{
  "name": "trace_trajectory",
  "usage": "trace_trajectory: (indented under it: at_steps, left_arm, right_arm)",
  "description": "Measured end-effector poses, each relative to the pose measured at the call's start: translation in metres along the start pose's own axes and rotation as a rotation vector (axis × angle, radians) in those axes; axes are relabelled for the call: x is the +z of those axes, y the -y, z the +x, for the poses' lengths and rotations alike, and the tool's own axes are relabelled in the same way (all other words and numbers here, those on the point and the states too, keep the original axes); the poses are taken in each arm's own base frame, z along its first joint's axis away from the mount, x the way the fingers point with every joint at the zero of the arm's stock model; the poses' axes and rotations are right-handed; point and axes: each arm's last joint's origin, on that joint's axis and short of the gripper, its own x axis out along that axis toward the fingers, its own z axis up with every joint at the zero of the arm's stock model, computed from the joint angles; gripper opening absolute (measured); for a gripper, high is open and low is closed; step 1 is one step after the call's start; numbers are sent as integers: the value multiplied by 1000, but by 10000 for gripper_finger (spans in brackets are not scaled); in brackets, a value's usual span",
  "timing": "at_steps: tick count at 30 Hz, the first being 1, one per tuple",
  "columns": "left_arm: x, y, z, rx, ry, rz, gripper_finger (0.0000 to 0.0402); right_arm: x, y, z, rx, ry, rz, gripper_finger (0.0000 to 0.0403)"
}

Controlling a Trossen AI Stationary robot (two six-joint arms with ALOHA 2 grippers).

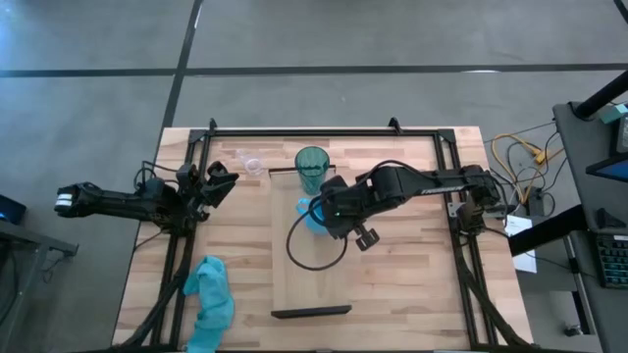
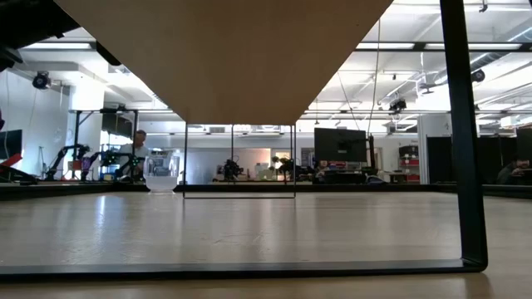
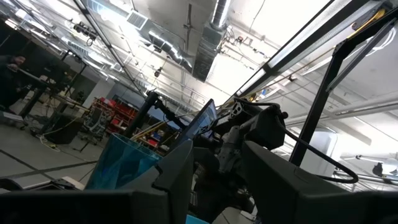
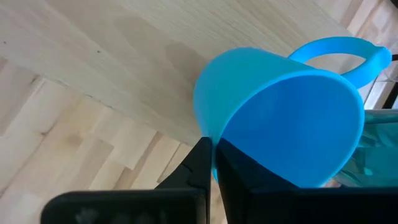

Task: Stack small to large cups/mugs on shelf
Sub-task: Put the light blue mug on the shelf

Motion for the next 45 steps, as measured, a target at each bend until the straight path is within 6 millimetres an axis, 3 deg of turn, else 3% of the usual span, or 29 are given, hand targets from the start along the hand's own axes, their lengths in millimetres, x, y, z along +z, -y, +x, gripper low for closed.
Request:
trace_trajectory:
  at_steps: [19,34,45]
  left_arm:
    - [-1,0,0,3,-7,3,129]
    - [-1,-1,0,12,-2,3,129]
    - [-1,-1,0,13,-1,3,129]
  right_arm:
    - [1,0,-2,6,11,22,15]
    - [5,3,-2,-31,49,26,98]
    - [20,10,-3,-99,208,24,91]
